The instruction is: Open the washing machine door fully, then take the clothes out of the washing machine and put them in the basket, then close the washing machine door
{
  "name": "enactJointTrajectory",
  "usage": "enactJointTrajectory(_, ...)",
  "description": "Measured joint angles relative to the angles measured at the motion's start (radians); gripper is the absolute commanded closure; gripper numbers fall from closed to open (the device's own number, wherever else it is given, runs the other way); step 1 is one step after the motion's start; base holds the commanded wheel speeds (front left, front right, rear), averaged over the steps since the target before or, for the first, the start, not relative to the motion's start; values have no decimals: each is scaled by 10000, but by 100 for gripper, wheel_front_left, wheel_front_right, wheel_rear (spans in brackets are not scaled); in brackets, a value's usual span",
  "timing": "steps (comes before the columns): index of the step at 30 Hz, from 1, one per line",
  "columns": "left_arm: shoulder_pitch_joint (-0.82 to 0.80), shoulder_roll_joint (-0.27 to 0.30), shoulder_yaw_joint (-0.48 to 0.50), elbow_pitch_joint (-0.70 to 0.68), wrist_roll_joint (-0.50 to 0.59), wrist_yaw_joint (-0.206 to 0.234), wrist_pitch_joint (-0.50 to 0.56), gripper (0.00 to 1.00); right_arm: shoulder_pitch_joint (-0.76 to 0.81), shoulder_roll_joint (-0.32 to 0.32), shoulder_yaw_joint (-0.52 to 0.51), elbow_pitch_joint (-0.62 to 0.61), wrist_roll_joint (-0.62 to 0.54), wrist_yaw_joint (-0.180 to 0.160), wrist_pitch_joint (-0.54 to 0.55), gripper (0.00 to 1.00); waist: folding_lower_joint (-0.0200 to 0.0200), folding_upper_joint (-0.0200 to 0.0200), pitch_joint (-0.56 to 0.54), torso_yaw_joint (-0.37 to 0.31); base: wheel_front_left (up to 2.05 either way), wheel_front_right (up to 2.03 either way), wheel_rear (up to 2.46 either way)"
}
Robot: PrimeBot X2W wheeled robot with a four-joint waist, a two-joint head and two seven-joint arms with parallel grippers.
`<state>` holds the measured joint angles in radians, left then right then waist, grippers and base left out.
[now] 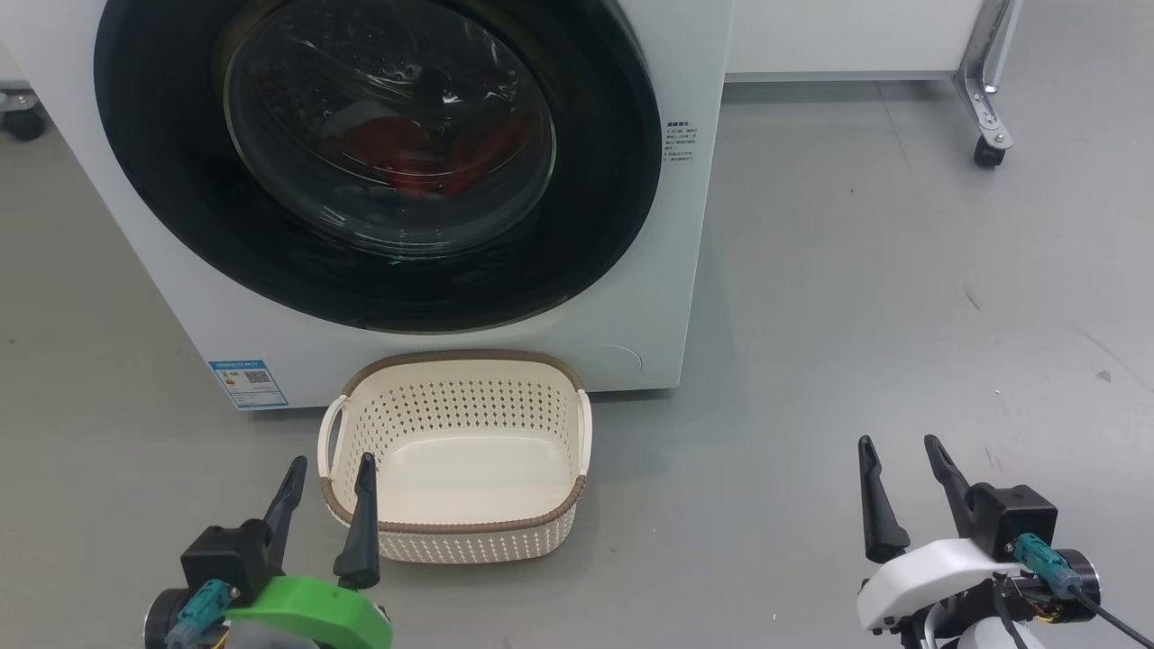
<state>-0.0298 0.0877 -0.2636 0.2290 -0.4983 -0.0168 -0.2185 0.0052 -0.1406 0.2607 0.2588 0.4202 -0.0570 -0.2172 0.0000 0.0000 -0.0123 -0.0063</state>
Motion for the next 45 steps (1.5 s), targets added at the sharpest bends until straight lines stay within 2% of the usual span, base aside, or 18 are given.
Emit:
enactJointTrajectory(12,12,-58,-77,117,1016,125,-307,0,38,86,75,-63,-1177,-213,-293,0,0,0,-13,-34,0,0,0)
enactJointTrajectory(28,37,-136,-6,263,1028,205,-307,0,42,199,-159,-67,-1177,-257,-293,0,0,0,-12,-41,0,0,0)
enactJointTrajectory(29,37,-138,4,270,1028,205,-307,0,43,222,-180,-67,-1174,-257,-295,65,0,0,-13,-41,0,0,0)
enactJointTrajectory(30,37,-150,17,282,1026,205,-307,0,45,236,-186,-67,-1174,-249,-295,100,0,0,-13,-41,0,0,0)
enactJointTrajectory(41,38,-188,44,299,1026,205,-307,0,70,313,-257,-63,-1139,-128,-303,100,0,0,5,-40,0,0,0)
enactJointTrajectory(45,37,-192,46,303,1041,205,-307,0,70,382,-286,-52,-934,127,-303,100,0,0,26,-34,0,0,0)
